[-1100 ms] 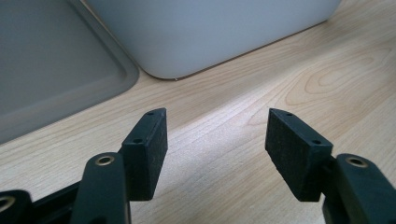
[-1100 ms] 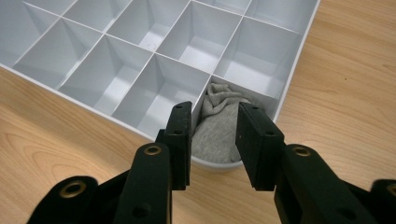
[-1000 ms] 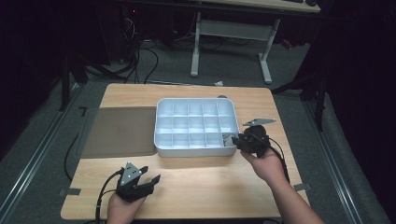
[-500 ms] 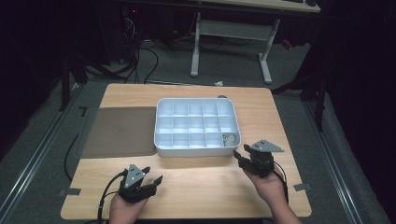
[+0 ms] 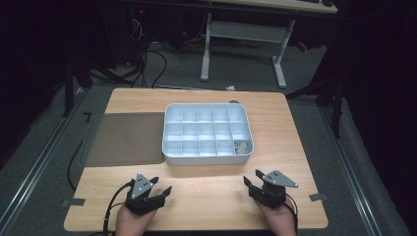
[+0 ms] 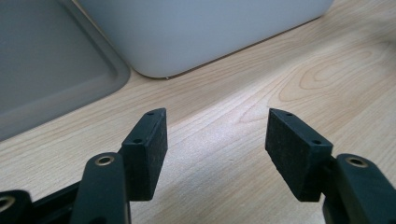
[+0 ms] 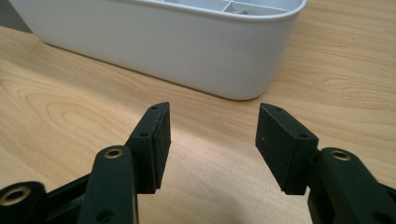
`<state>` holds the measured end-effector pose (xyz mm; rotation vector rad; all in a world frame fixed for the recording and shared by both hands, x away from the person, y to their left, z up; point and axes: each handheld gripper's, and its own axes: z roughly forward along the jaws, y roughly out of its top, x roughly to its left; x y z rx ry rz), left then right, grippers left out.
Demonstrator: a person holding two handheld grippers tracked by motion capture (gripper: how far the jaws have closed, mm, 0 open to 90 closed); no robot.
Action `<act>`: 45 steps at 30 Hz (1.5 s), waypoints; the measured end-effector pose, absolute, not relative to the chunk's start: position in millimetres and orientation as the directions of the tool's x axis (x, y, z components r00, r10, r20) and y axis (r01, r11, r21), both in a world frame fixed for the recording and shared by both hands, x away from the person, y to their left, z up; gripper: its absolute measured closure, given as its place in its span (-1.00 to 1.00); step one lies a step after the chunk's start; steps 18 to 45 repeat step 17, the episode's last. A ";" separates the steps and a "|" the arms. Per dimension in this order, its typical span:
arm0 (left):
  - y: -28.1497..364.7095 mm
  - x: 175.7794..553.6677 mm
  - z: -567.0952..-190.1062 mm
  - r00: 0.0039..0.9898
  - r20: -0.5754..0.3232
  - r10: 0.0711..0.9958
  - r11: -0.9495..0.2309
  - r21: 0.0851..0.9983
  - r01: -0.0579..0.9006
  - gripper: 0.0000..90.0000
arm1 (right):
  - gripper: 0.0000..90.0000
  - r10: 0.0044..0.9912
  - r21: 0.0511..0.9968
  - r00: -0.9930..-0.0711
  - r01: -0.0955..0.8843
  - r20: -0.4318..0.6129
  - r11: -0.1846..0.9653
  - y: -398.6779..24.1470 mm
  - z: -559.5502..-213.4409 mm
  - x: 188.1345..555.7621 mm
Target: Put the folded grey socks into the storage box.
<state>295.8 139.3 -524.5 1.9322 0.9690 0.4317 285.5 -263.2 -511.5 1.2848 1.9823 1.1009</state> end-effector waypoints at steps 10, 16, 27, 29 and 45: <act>137.1 294.0 -523.0 0.630 -0.080 0.773 -0.286 0.842 0.457 -0.13 | -0.03 0.908 0.840 -0.419 0.494 0.005 0.223 -267.2 -523.8 279.8; 138.1 293.4 -523.2 0.631 -0.080 0.771 -0.285 0.843 0.456 -0.13 | -0.04 0.903 0.840 -0.429 0.489 -0.005 0.236 -264.3 -524.2 278.8; 138.9 293.2 -522.8 0.632 -0.079 0.771 -0.287 0.843 0.455 -0.13 | -0.04 0.904 0.840 -0.427 0.489 -0.005 0.235 -264.2 -524.0 278.8; 138.9 293.2 -522.8 0.632 -0.079 0.771 -0.287 0.843 0.455 -0.13 | -0.04 0.904 0.840 -0.427 0.489 -0.005 0.235 -264.2 -524.0 278.8; 138.9 293.2 -522.8 0.632 -0.079 0.771 -0.287 0.843 0.455 -0.13 | -0.04 0.904 0.840 -0.427 0.489 -0.005 0.235 -264.2 -524.0 278.8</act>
